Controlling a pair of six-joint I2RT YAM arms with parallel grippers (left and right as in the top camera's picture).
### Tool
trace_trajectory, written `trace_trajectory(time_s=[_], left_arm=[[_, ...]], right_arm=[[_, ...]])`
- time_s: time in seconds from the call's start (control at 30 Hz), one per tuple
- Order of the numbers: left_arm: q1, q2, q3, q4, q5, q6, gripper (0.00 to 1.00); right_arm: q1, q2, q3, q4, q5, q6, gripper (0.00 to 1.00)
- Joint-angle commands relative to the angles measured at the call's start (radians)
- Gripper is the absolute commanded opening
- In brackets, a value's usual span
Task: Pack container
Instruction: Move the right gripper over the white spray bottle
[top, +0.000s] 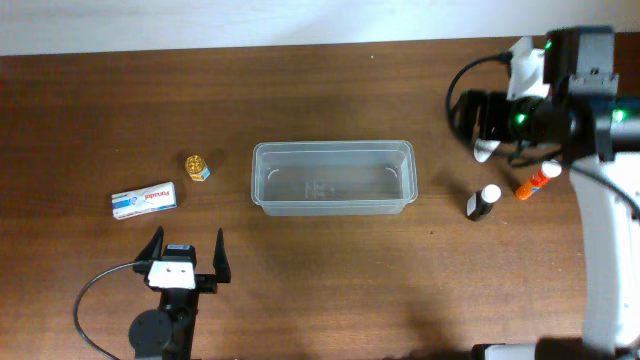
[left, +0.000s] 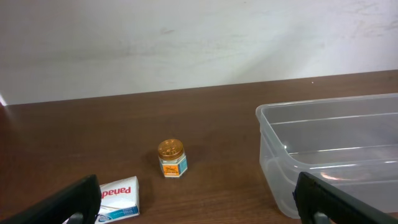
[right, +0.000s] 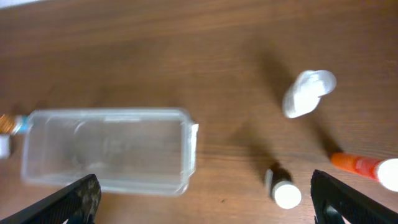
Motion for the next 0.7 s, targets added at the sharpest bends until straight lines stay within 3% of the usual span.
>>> trace_trajectory(time_s=[0.0,0.3,0.67], left_arm=[[0.006,-0.009,-0.006,-0.001,-0.003,0.019,0.99],[0.006,-0.009,-0.006,-0.001,-0.003,0.019,0.99],[0.006,-0.009,-0.006,-0.001,-0.003,0.019,0.99]], right_arm=[[-0.060,0.117,0.080,-0.023,0.032,0.024,0.98],[-0.144,0.374,0.208,-0.060,0.089,-0.054,0.98],[-0.195,0.470,0.225,-0.028,0.179,-0.105,0.98]])
